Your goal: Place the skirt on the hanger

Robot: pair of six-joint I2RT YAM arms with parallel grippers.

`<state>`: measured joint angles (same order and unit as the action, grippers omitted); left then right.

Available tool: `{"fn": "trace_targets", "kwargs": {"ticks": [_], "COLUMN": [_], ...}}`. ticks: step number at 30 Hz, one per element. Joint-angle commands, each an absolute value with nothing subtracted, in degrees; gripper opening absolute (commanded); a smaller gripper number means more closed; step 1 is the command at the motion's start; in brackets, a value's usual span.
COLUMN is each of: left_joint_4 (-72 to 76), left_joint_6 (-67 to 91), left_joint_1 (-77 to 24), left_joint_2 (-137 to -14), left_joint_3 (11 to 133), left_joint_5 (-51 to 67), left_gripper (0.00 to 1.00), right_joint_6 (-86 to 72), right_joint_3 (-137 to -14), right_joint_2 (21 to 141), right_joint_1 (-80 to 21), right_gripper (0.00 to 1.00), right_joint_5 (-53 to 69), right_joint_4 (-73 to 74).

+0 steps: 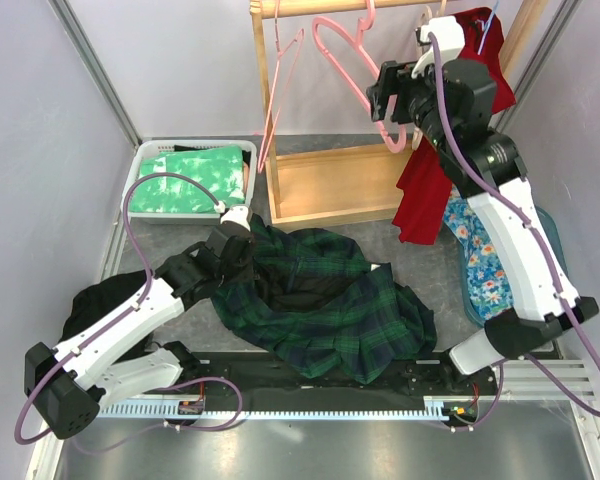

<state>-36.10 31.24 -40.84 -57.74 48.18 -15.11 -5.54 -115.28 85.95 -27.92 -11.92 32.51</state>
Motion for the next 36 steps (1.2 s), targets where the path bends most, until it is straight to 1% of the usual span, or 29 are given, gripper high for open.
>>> {"fn": "trace_targets", "kwargs": {"ticks": [1, 6, 8, 10, 11, 13, 14, 16, 17, 21, 22, 24, 25, 27, 28, 31, 36], "left_joint_4": [-33.2, -33.2, -33.1, -33.1, -33.2, -33.2, -33.1, -33.1, -33.1, -33.1, -33.1, -33.1, -33.1, -33.0, -33.0, -33.0, -32.9], "left_joint_6": [30.4, 30.2, 30.2, 30.2, 30.1, 30.1, 30.1, 30.1, 30.1, 30.0, 30.0, 30.0, 30.1, 30.1, 30.1, 30.1, 29.9], "left_joint_1": [-40.5, -40.5, -40.5, -40.5, -40.5, -40.5, -40.5, -40.5, -40.5, -40.5, -40.5, -40.5, -40.5, -40.5, -40.5, -40.5, -40.5], "left_joint_2": [-57.2, -57.5, -57.7, -57.7, -57.7, -57.7, -57.7, -57.7, -57.8, -58.1, -58.1, -58.2, -58.3, -58.3, -58.4, -58.4, -58.7], "left_joint_3": [50.7, 50.7, 50.8, 50.8, 50.8, 50.8, 50.7, 50.8, 50.8, 50.7, 50.6, 50.7, 50.7, 50.7, 50.7, 50.8, 50.9], "left_joint_5": [-14.0, -14.1, -14.0, -14.0, -14.0, -14.0, -14.0, -14.0, -14.0, -13.9, -13.9, -13.7, -13.7, -13.7, -13.7, -13.8, -13.9], "left_gripper": [0.02, 0.02, 0.02, 0.02, 0.02, 0.02, 0.02, 0.02, 0.02, 0.02, 0.02, 0.02, 0.02, 0.02, 0.02, 0.02, 0.02], "right_joint_6": [-4.9, -4.8, -5.0, -5.3, -5.4, -5.7, -5.8, -5.7, -5.7, -4.7, -4.1, -3.6, -3.5, -3.4, -3.4, -3.6, -3.8], "right_joint_3": [-121.2, -124.7, -126.6, -128.4, -129.0, -130.8, -131.1, -131.7, -131.7, -132.6, -133.1, -133.5, -134.0, -134.3, -134.4, -135.1, -135.8], "right_joint_2": [90.2, 94.6, 96.7, 98.7, 99.4, 101.1, 101.5, 102.3, 102.5, 103.4, 103.6, 104.2, 104.5, 104.8, 104.8, 104.8, 103.4], "right_joint_1": [-23.6, -22.2, -21.9, -21.5, -21.5, -21.4, -21.4, -21.3, -21.4, -21.4, -21.4, -21.3, -21.4, -21.4, -21.4, -21.4, -21.4], "right_gripper": [0.80, 0.71, 0.64, 0.62, 0.57, 0.51, 0.44, 0.43, 0.37, 0.34, 0.34, 0.37, 0.37, 0.28, 0.18, 0.00, 0.00], "right_joint_5": [1.9, 4.7, 5.0, 5.1, 5.0, 4.7, 4.7, 4.1, 3.9, 2.9, 2.5, 2.2, 1.3, 0.5, 0.4, -1.6, -6.2], "right_joint_4": [28.9, 29.0, 29.3, 29.4, 29.8, 30.0, 30.3, 30.4, 30.7, 31.5, 31.8, 32.6, 32.9, 33.0, 33.0, 32.8, 31.8]}}
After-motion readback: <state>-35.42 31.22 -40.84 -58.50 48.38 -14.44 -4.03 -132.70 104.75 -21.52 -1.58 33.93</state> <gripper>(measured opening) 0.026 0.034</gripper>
